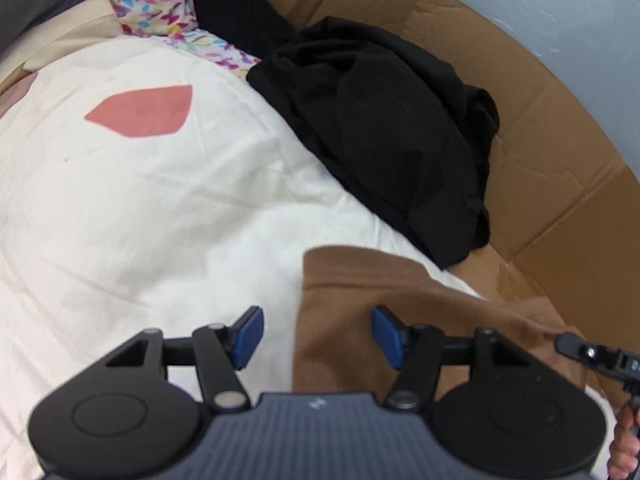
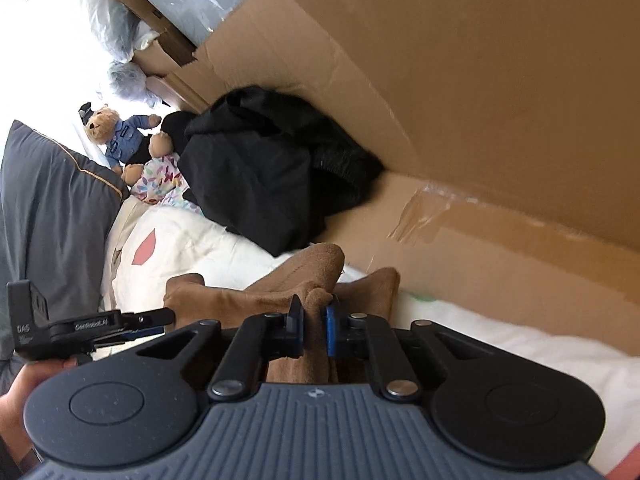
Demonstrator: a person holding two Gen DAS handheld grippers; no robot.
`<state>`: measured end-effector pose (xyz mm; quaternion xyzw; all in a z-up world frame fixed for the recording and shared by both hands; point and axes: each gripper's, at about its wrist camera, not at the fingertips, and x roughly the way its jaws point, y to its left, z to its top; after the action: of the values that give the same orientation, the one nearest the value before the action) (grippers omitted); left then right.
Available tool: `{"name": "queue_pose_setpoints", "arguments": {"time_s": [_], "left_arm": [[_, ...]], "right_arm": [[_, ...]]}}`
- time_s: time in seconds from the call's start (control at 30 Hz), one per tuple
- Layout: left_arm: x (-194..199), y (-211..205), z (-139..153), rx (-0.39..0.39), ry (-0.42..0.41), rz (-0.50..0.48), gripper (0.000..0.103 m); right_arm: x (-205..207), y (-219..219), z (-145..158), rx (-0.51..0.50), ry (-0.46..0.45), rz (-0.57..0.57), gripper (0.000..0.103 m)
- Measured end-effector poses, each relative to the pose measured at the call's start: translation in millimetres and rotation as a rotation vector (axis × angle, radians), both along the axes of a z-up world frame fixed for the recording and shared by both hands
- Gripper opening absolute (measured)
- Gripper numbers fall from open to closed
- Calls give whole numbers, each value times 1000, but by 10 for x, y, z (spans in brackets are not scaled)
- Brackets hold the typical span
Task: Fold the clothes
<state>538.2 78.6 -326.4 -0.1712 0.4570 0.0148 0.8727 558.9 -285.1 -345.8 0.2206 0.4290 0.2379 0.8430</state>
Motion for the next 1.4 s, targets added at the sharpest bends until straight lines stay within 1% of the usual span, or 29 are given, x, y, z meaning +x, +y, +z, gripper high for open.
{"name": "queue_pose_setpoints", "arguments": {"time_s": [0.1,0.13,0.17,0.2,0.23,0.27,0.3,0.33,0.4,0.43,0.5,0.53,0.57,0.6,0.67,0.73,0.83,1.0,1.1,1.23,1.3,1.33,1.37,1.4], "left_arm": [[118,58,-109,-32,7,2,63],[166,82,-164,-57,23,9,63],[169,80,-167,-59,24,8,59],[184,69,-177,-52,28,-7,45],[199,57,-188,-46,32,-22,36],[209,48,-177,-43,27,-34,22],[218,38,-167,-40,22,-47,18],[233,31,-111,-16,-1,-36,16],[241,33,-85,-18,-24,-31,15],[251,20,-86,-11,-27,-37,15],[272,-27,-115,18,-5,-52,28],[269,-48,-116,33,11,-54,30],[243,-70,-92,57,18,-59,39],[224,-78,-78,68,16,-63,53],[109,-77,-8,84,0,-67,67],[32,-67,9,67,6,-65,67],[-134,-59,32,38,32,-62,67],[-409,-97,33,27,72,-76,67],[-585,-126,24,17,90,-97,67],[-753,-176,-15,24,114,-114,67],[-769,-210,-51,39,131,-132,66],[-775,-227,-73,52,139,-136,66],[-780,-233,-94,54,144,-134,66],[-785,-239,-116,56,150,-132,66]], "right_arm": [[3,-2,-36,-39,0,-27,10],[10,4,-61,-52,6,-33,10],[15,7,-83,-58,10,-37,10],[20,11,-104,-65,14,-42,10],[28,12,-114,-61,15,-44,10],[40,17,-115,-58,15,-41,10],[49,19,-106,-55,14,-37,10],[58,20,-97,-52,12,-32,10],[61,8,-61,-45,1,-29,10],[61,7,-55,-57,0,-33,10],[62,60,-74,-116,13,-26,11],[66,93,-76,-143,28,-29,12],[68,96,-69,-144,34,-31,15],[62,77,-21,-133,37,-45,19],[37,41,74,-128,32,-64,35],[-4,5,162,-138,24,-68,38],[-103,-26,223,-145,44,-47,38],[-281,-20,218,-172,69,-48,38],[-334,-11,170,-155,88,-54,38],[-341,44,144,-151,96,-28,37],[-333,66,121,-153,100,-11,31],[-322,57,109,-165,99,-14,20],[-310,48,98,-177,99,-17,12],[-299,38,86,-189,98,-21,10]]}}
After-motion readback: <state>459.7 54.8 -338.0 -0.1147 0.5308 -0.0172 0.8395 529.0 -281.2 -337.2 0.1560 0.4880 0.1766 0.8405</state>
